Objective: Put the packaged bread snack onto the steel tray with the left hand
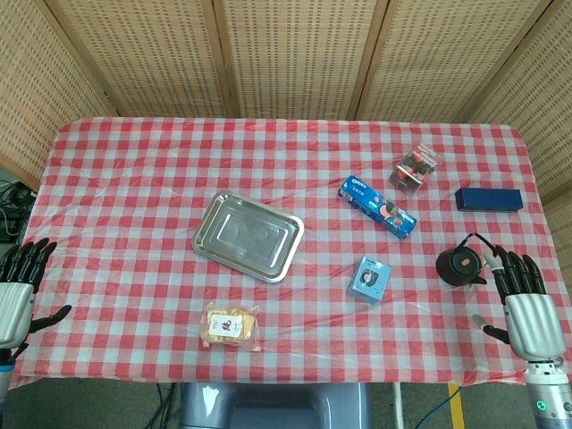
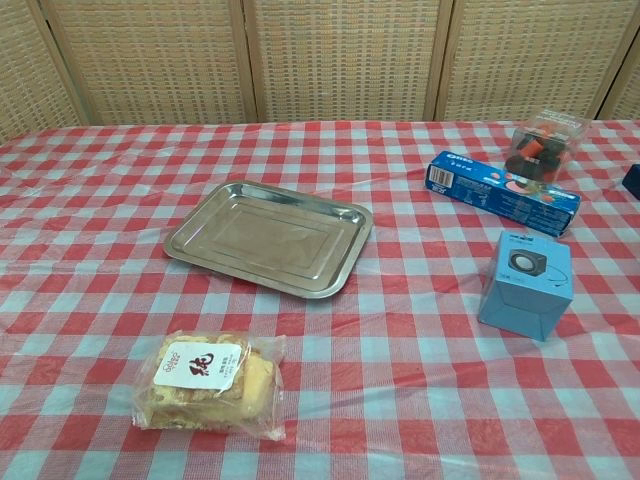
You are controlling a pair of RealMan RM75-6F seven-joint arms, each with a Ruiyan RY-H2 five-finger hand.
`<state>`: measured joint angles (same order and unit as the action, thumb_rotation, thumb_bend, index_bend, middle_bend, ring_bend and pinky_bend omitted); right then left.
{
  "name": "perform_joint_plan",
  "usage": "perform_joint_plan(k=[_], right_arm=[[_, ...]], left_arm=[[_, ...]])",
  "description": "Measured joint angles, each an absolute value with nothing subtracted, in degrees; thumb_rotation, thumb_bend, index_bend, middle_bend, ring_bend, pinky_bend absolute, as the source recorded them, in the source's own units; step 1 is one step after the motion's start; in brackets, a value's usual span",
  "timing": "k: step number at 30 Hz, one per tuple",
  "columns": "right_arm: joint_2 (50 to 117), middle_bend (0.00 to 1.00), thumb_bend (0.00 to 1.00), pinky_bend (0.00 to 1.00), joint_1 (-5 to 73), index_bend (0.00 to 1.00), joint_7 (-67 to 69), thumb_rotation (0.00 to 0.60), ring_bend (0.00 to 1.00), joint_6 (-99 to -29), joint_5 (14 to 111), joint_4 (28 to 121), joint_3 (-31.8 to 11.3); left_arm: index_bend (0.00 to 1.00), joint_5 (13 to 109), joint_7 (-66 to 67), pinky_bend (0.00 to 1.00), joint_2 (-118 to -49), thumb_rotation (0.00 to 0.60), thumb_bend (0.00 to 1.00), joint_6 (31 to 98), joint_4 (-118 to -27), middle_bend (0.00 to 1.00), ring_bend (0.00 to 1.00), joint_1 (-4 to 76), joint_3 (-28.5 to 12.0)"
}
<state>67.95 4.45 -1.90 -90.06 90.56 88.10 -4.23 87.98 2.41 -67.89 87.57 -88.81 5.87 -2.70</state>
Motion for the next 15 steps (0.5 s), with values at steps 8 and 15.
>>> perform_joint_plan(k=[8,15], right_arm=[[68.34,0.00,0.00,0.00,4.47,0.00,-1.75,0.600,0.00,-90.06,90.67,87.56,-4.14],[68.31,0.00,0.00,0.00,4.10,0.00,-1.76,0.600,0.00,-91.09,91.84,87.71,-3.71]], left_arm=[[0.00,87.96,2.56,0.00,-68.06,0.600,0.07,87.42,-88.65,0.00,0.00,6.00,-2.74],[0.00,88.59,2.59,0.00,-67.77,0.600,0.07,87.81,-89.26,0.00,0.00,5.92,-2.57]])
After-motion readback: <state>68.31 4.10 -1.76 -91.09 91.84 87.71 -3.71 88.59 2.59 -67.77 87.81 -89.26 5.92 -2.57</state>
